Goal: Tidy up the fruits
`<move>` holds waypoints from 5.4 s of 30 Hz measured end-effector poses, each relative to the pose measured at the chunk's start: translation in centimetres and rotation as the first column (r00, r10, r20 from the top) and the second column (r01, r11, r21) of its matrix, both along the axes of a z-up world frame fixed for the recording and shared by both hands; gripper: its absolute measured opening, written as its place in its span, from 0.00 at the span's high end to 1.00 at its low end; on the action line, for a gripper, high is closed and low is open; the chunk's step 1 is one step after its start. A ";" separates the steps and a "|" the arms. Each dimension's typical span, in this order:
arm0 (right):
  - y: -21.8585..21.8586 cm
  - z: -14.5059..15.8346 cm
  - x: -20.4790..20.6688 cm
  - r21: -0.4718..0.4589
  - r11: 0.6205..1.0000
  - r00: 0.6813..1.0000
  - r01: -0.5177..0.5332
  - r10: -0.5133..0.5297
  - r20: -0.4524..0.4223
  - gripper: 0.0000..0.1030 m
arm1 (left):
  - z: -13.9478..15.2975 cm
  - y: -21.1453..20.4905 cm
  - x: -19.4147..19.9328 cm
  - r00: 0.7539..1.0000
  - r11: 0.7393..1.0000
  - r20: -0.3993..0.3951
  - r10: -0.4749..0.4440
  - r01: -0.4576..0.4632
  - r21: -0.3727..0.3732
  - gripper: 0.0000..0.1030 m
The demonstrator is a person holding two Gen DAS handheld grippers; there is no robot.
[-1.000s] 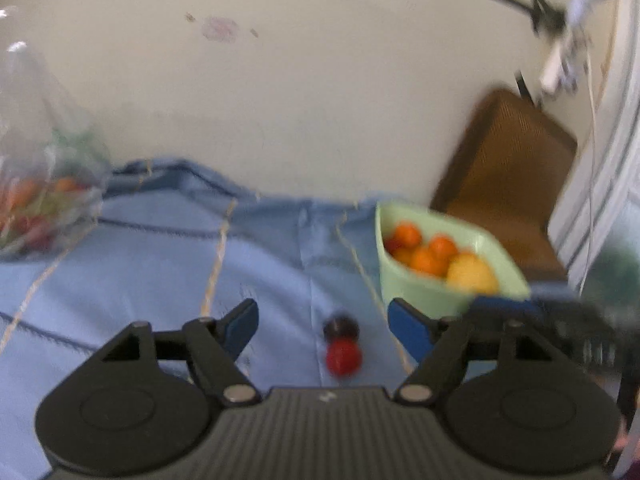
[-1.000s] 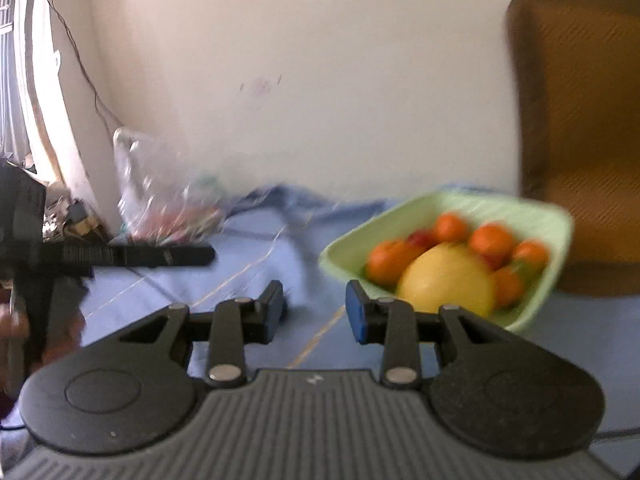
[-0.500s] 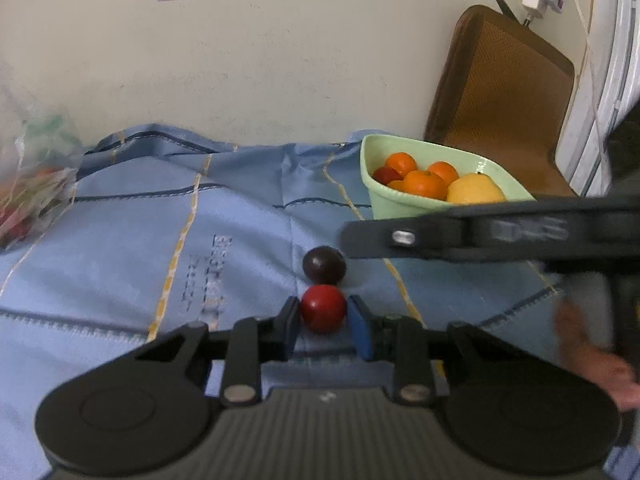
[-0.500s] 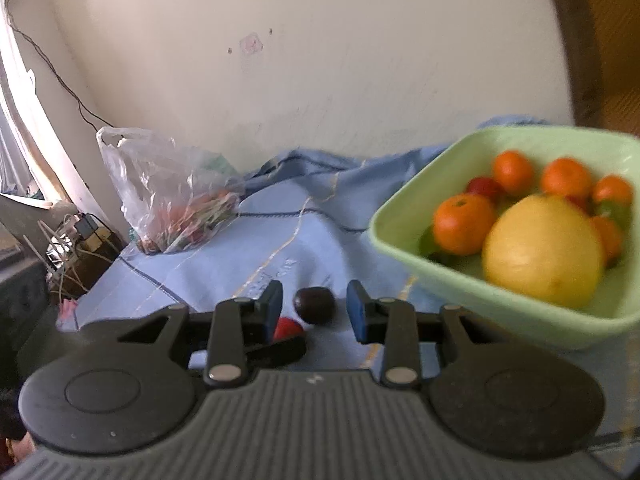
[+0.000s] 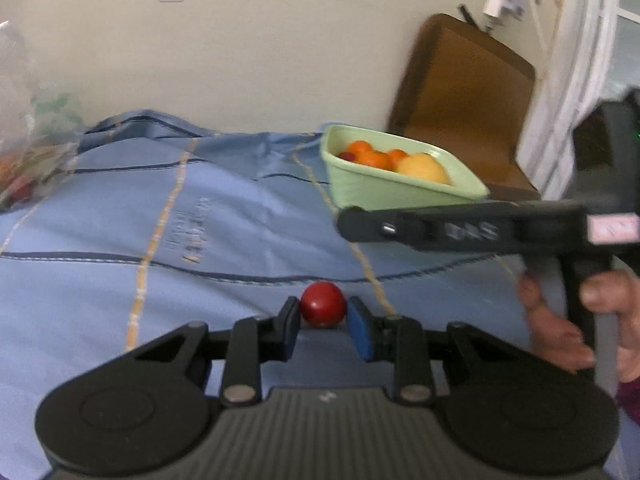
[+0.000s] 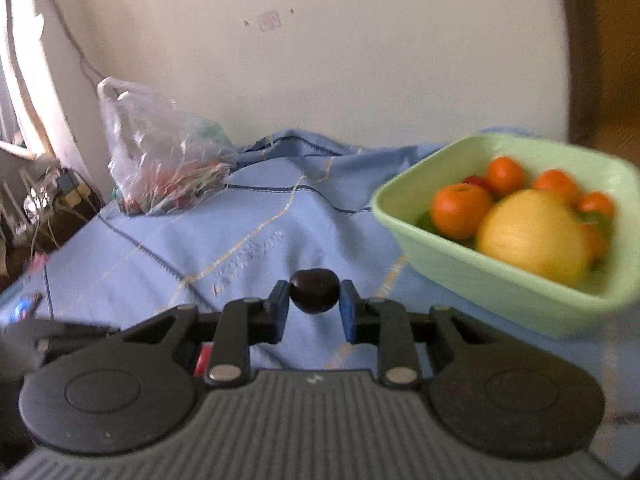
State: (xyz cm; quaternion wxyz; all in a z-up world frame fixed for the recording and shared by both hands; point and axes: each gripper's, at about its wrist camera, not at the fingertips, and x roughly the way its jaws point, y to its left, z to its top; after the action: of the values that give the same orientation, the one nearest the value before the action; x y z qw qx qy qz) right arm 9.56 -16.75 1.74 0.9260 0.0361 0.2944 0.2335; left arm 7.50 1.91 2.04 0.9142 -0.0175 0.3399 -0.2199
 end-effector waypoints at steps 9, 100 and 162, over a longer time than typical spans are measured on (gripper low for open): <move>-6.3 0.2 -10.8 -0.057 0.992 0.992 0.117 -0.113 0.061 0.71 | -0.2 -4.8 -3.2 0.979 0.978 -0.008 -0.204 0.204 -0.032 0.74; -7.4 -1.4 -16.1 0.110 0.890 0.880 0.443 -0.455 0.134 0.52 | 1.4 -5.8 -6.4 0.978 0.979 0.112 0.178 -0.188 0.084 0.00; -7.9 -1.6 -16.5 0.152 0.896 0.893 0.416 -0.434 0.115 0.40 | -0.6 -6.1 -7.4 0.931 0.926 0.233 0.280 -0.326 0.190 0.00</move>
State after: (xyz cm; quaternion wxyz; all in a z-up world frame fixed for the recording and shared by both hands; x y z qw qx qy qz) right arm -6.90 -24.68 0.18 0.9696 0.1398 0.1956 0.0448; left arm 0.12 -4.17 1.41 0.9630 0.0559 0.2613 -0.0359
